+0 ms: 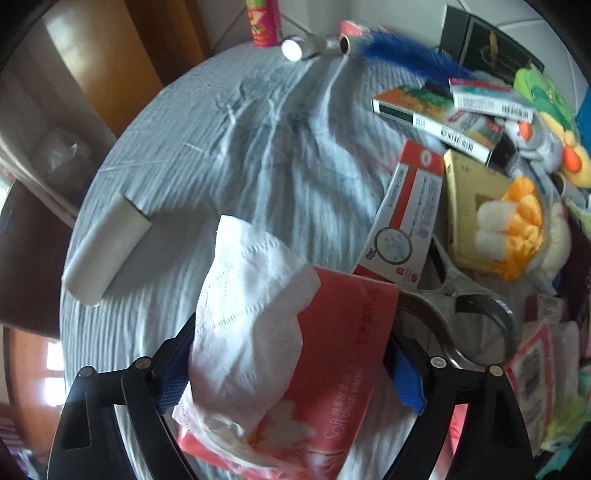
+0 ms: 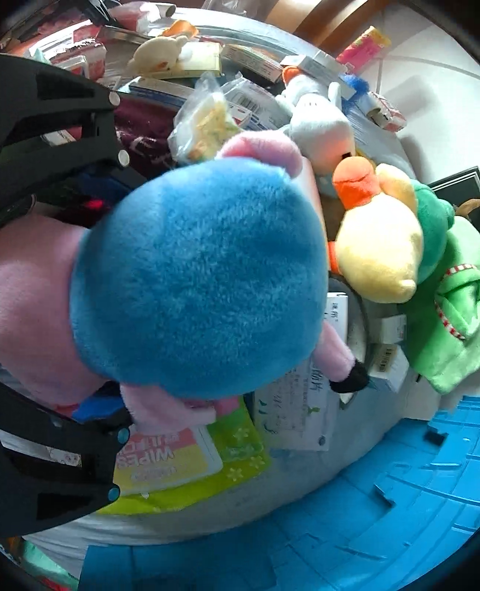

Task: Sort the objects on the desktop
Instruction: 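Close the left tool on the red tissue pack and lift it, then carry the tissue pack with the left tool while the right tool carries the pig to the crate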

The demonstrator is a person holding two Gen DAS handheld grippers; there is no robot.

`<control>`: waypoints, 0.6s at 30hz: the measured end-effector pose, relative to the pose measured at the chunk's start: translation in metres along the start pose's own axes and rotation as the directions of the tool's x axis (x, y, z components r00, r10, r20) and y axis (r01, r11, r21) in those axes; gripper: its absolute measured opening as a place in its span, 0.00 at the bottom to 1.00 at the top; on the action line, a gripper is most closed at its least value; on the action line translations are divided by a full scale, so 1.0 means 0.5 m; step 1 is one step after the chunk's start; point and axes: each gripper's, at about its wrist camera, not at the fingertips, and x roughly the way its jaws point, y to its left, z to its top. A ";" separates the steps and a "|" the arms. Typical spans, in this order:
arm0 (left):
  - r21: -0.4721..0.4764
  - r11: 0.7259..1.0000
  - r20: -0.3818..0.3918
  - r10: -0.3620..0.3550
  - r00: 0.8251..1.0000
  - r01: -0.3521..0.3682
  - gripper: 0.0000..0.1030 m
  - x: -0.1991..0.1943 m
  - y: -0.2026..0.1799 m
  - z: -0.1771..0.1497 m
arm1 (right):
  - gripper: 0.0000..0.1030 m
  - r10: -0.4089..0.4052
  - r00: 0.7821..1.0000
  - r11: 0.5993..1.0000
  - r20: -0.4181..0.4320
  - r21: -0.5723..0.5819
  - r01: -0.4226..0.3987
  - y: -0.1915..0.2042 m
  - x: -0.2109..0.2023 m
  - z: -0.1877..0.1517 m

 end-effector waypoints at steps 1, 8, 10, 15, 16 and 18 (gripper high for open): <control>-0.010 1.000 0.020 0.000 1.000 0.000 0.85 -0.021 0.004 -0.001 | 0.74 -0.003 1.000 1.000 0.021 -0.004 0.003 0.001 -0.013 -0.002; -0.054 0.998 0.163 -0.015 0.987 0.024 0.85 -0.164 -0.001 0.019 | 0.74 0.045 0.989 0.998 0.143 -0.053 -0.038 0.009 -0.122 0.010; -0.052 0.998 0.198 -0.023 0.980 0.034 0.85 -0.195 -0.015 0.028 | 0.74 0.060 0.982 0.996 0.181 -0.075 -0.047 0.021 -0.158 0.015; -0.024 0.997 0.261 -0.061 0.963 0.070 0.85 -0.262 -0.073 0.047 | 0.74 0.116 0.961 0.988 0.252 -0.128 -0.086 0.053 -0.247 0.020; -0.020 0.997 0.272 -0.069 0.960 0.077 0.85 -0.275 -0.086 0.048 | 0.74 0.127 0.958 0.986 0.258 -0.135 -0.094 0.062 -0.257 0.023; -0.010 0.996 0.293 -0.084 0.952 0.091 0.84 -0.299 -0.111 0.052 | 0.74 0.147 0.950 0.982 0.275 -0.154 -0.108 0.071 -0.284 0.018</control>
